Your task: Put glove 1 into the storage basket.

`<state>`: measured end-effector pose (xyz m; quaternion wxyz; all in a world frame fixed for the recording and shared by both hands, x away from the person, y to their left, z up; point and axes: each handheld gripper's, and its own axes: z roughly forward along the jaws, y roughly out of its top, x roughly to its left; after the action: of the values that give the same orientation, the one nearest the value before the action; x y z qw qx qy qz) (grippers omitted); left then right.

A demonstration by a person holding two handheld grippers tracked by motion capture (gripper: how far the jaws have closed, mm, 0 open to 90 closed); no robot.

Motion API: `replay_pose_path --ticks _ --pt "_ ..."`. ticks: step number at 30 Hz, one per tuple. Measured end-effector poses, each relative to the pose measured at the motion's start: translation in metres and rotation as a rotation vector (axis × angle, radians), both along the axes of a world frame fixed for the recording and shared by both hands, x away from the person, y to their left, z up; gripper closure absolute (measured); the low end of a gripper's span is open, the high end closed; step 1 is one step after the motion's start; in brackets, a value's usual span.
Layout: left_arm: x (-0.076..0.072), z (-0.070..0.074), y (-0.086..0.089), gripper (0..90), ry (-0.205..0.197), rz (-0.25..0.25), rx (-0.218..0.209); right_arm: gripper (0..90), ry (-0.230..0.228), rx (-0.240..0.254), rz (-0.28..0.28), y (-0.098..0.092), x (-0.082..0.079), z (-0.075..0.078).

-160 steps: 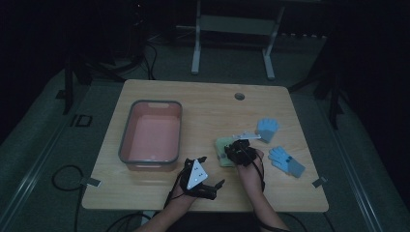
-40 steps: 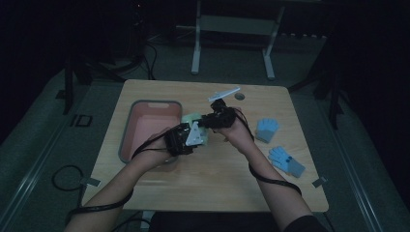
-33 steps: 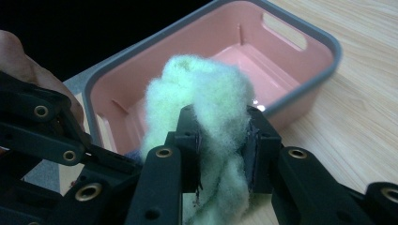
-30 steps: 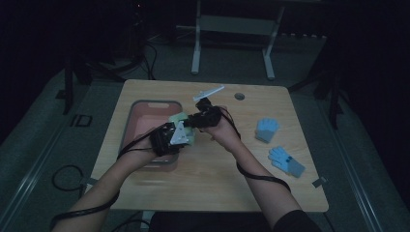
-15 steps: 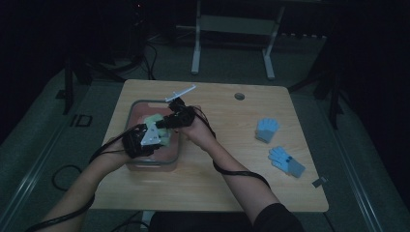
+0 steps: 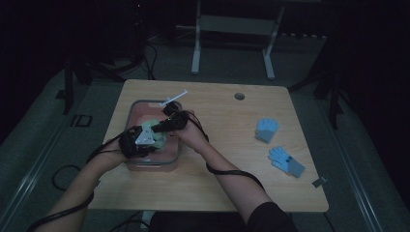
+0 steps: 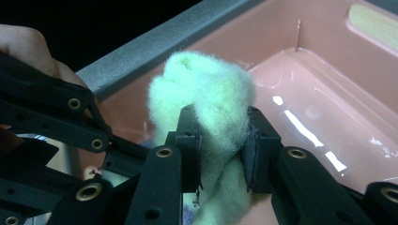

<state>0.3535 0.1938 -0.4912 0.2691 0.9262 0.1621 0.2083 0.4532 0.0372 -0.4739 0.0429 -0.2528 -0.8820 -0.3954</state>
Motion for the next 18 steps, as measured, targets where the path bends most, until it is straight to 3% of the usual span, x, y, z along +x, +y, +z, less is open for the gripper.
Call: replay_pose_path --ticks 9,14,18 --pt "0.022 -0.013 -0.011 72.9 0.102 -0.017 0.078 61.4 0.016 -0.073 -0.034 -0.001 0.007 -0.015" --pt "0.029 -0.015 -0.013 69.3 0.149 -0.011 0.107 58.9 0.035 -0.071 -0.045 -0.009 0.009 -0.017" --pt "0.031 -0.014 -0.013 54.4 0.153 0.019 0.096 56.7 0.028 -0.060 -0.040 -0.015 0.006 -0.015"
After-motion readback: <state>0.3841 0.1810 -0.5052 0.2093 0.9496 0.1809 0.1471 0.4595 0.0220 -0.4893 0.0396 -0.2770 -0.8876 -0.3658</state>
